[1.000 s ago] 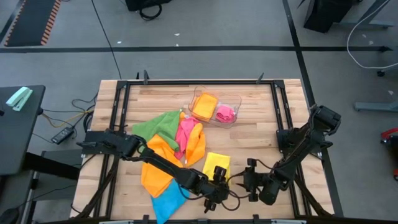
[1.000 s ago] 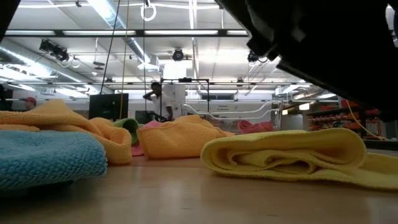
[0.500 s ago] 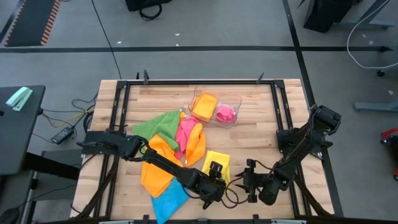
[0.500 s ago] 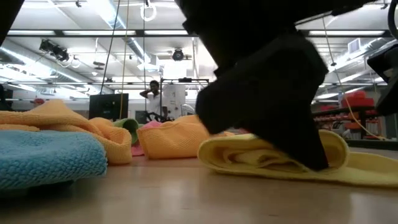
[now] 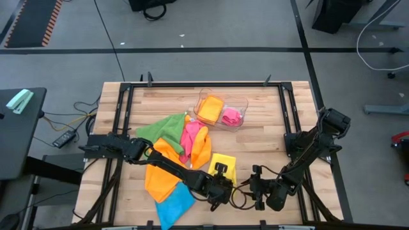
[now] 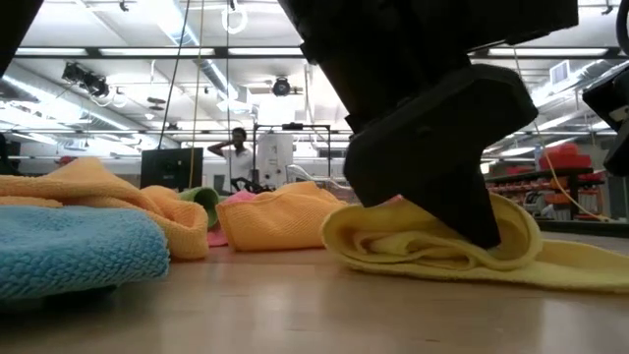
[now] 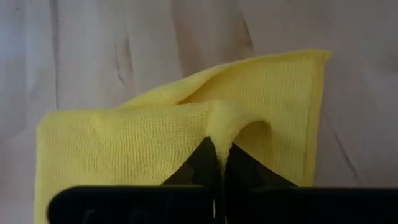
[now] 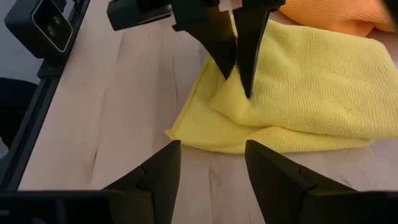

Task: Fold microfiber towels
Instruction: Fold the yellow microfiber cloth

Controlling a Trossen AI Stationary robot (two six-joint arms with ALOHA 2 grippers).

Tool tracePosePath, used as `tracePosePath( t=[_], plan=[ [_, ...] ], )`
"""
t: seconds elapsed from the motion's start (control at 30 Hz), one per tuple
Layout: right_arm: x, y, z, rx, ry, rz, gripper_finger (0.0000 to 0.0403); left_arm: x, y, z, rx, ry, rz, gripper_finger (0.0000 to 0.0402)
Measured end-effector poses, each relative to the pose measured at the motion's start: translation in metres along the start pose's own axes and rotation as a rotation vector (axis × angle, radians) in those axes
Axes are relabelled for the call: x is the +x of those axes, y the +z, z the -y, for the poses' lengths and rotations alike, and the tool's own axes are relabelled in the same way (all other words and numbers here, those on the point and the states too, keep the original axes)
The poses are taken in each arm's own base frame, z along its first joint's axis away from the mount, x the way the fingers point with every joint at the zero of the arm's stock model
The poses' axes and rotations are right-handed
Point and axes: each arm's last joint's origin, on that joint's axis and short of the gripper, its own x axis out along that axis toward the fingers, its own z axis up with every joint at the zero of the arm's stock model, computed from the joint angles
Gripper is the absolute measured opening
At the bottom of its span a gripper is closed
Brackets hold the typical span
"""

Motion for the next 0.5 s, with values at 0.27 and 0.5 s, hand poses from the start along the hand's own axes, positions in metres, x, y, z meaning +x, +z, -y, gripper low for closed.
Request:
tracePosePath(
  t=[0.27, 0.5],
  plan=[
    [0.0, 0.0, 0.0, 0.017, -0.008, 0.011, 0.0188, -0.019, 0.018, -0.004, -0.047, -0.002, 0.012, 0.001],
    [0.003, -0.001, 0.0, 0.055, -0.034, 0.025, 0.0188, -0.041, 0.031, -0.011, -0.075, 0.053, -0.023, 0.0015]
  ],
)
